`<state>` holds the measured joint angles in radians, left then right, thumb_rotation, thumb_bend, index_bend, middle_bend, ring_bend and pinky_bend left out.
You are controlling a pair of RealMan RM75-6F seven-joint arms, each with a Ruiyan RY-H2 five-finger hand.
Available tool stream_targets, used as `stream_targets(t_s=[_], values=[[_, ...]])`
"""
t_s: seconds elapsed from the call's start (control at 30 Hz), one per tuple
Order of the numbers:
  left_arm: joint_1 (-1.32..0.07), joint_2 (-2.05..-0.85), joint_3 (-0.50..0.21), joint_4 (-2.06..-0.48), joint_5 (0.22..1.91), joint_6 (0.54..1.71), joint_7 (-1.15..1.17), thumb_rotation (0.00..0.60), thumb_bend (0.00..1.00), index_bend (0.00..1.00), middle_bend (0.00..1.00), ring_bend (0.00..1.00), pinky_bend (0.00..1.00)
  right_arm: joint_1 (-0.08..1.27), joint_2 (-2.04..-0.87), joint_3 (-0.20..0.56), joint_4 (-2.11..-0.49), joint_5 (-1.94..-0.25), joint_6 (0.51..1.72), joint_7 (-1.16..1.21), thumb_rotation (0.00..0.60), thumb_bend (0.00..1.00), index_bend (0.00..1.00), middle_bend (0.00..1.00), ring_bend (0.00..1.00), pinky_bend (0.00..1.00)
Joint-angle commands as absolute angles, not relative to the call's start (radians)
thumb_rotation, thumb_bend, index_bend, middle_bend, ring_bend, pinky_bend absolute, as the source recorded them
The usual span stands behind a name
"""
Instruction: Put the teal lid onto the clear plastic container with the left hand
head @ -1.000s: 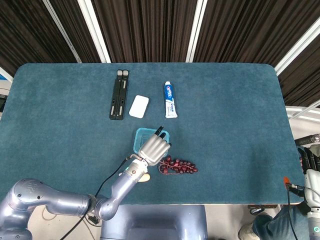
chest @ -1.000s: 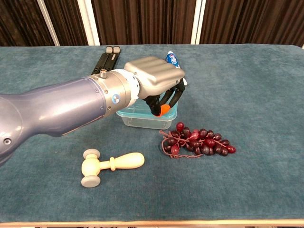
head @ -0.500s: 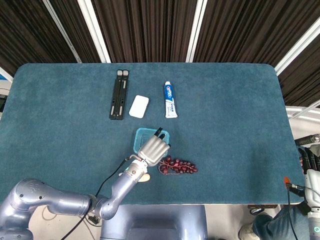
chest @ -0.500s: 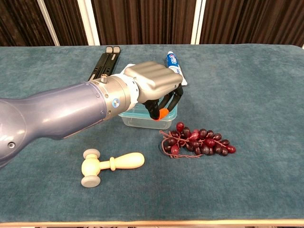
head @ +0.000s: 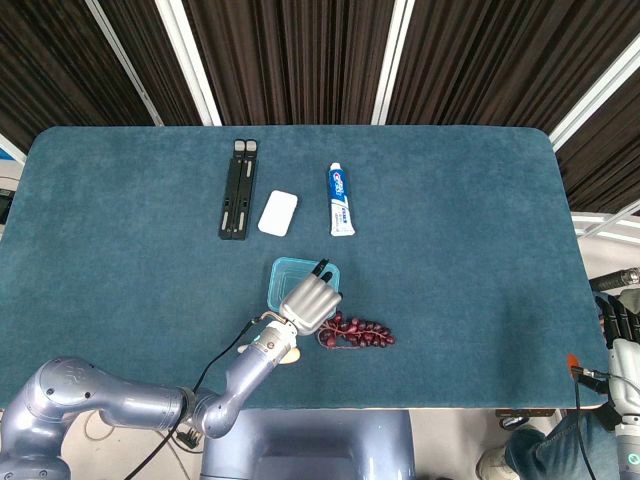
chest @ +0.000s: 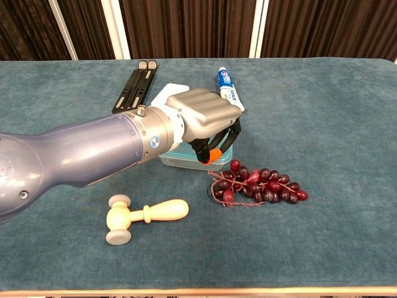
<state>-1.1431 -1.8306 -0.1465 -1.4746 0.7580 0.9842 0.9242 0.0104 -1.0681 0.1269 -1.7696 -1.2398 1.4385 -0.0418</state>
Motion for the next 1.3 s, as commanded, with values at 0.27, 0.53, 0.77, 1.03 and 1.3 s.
stream_targets(t_s=[0.27,0.53,0.77,1.03,1.3], values=[[-1.135,-1.856,-0.125,-1.427,0.793,0.991,0.915,0.600,0.54,0.67,0.56,0.23,0.08,0.010,-1.069,0.127,-1.769,-1.240,1.440,-0.041,0.600,0.35,0.00,0.00,0.00,0.00],[-1.124,-1.868,-0.108,-1.396,0.810,0.989,0.918,0.600,0.54,0.67,0.56,0.23,0.08,0.009,-1.069,0.128,-1.769,-1.242,1.444,-0.041,0.600,0.35,0.00,0.00,0.00,0.00],[-1.114,-1.874,-0.101,-1.384,0.830,0.992,0.914,0.600,0.54,0.67,0.57,0.23,0.08,0.010,-1.070,0.128,-1.769,-1.242,1.444,-0.041,0.600,0.35,0.00,0.00,0.00,0.00],[-1.095,-1.877,-0.098,-1.364,0.845,0.997,0.906,0.600,0.54,0.67,0.56,0.23,0.08,0.009,-1.071,0.129,-1.768,-1.245,1.448,-0.041,0.600,0.36,0.00,0.00,0.00,0.00],[-1.068,-1.753,-0.225,-1.551,0.951,1.126,0.812,0.600,0.48,0.39,0.38,0.16,0.06,0.009,-1.074,0.128,-1.760,-1.252,1.452,-0.044,0.600,0.35,0.00,0.00,0.00,0.00]])
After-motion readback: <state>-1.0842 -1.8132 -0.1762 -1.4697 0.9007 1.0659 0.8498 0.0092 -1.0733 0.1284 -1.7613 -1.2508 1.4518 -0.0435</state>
